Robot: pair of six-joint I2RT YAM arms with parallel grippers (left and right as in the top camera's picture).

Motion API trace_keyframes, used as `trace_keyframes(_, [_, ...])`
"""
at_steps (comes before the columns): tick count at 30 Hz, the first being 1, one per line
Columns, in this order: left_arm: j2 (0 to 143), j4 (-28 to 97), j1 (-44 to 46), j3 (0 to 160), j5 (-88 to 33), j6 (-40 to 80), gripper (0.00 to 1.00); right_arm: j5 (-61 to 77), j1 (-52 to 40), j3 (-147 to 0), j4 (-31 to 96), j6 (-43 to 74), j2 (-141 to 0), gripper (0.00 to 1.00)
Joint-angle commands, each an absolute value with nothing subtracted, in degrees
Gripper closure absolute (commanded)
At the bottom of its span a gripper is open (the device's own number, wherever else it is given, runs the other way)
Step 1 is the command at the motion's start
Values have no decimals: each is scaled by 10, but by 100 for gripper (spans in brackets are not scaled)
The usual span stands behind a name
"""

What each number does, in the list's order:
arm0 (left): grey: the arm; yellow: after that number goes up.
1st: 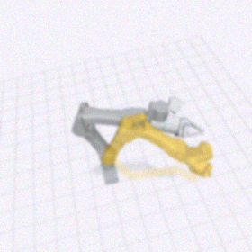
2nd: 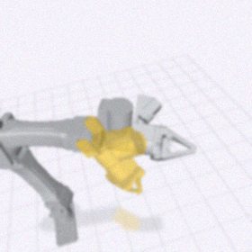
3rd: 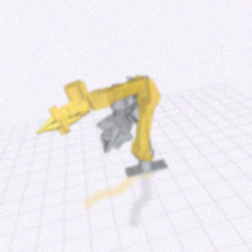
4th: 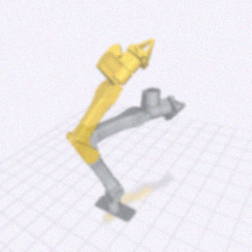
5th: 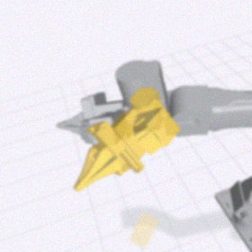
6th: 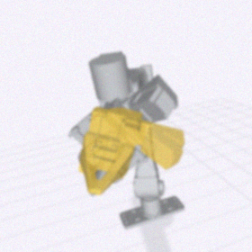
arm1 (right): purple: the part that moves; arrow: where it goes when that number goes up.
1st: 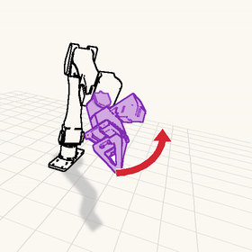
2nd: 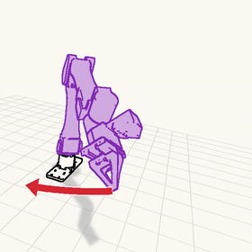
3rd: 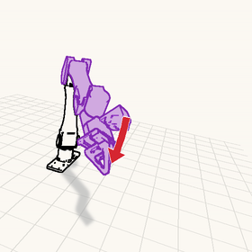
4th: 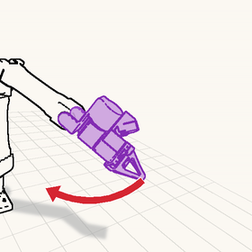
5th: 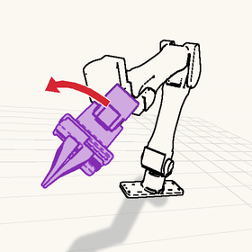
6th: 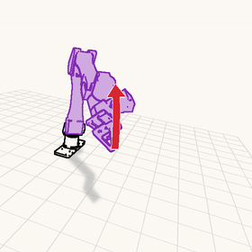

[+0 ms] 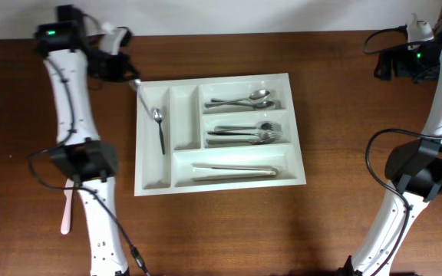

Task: Pack container
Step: 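Lift the spoon and carry it right toward the tray's left compartment, then lower the spoon into the left compartment and open the left gripper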

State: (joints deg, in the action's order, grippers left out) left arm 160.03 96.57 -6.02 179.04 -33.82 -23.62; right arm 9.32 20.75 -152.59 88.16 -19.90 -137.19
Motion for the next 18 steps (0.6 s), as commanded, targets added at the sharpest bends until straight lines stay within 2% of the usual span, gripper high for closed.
trace_keyframes(1, [1600, 967, -30, 1796, -322, -254, 98, 92, 210, -1523, 880, -198, -1364, 1])
trace_keyframes(6, [1600, 967, 6, 1795, -230, -233, 98, 92, 210, -1523, 880, -198, -1364, 1])
trace_keyframes(18, [1565, 967, 6, 1765, -228, -202, 98, 92, 210, -1523, 880, -198, -1364, 1])
